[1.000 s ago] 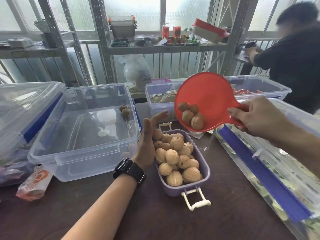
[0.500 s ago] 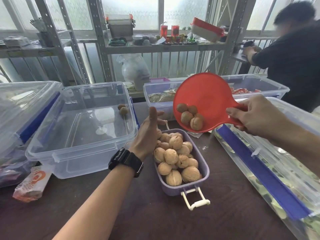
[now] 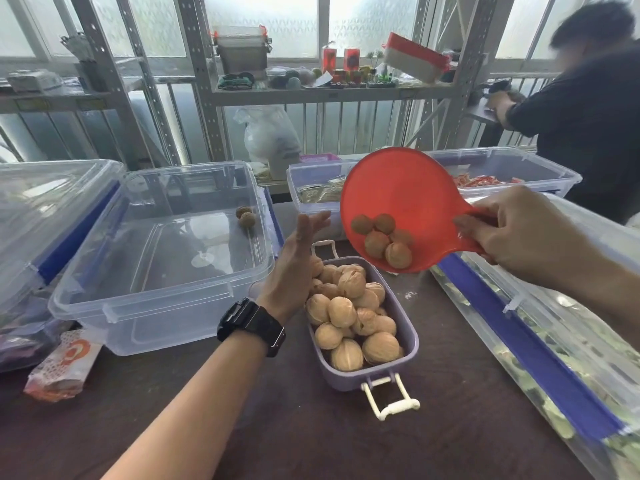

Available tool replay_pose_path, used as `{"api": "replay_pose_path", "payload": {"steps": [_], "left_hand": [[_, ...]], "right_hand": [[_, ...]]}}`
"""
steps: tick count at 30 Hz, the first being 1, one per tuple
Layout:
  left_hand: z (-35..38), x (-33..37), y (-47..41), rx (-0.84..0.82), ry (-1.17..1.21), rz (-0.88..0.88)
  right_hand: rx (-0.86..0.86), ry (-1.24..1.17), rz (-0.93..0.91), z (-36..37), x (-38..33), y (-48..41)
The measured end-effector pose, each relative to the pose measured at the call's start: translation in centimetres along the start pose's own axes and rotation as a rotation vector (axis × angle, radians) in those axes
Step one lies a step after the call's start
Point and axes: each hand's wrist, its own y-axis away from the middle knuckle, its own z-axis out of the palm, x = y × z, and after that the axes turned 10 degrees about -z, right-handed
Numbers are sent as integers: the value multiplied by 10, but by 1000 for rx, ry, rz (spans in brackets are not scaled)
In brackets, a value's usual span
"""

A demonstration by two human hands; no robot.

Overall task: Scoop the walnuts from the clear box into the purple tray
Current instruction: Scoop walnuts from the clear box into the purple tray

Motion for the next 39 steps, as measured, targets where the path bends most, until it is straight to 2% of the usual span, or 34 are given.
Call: {"api": "replay_pose_path", "payload": {"steps": [5, 9, 18, 32, 39], "left_hand": [[3, 12, 4, -6, -76, 145], [7, 24, 9, -47, -112, 189], [11, 27, 15, -127, -131, 119], [9, 26, 13, -96, -119, 117], [10, 26, 14, -100, -122, 106]], "right_hand": [[-10, 0, 3, 2, -3, 1], [-18, -11, 13, 4, -4, 1], [-7, -1, 27, 5, -2, 1], [46, -2, 84, 6, 2, -5], [-3, 22, 9, 7, -3, -4]]}}
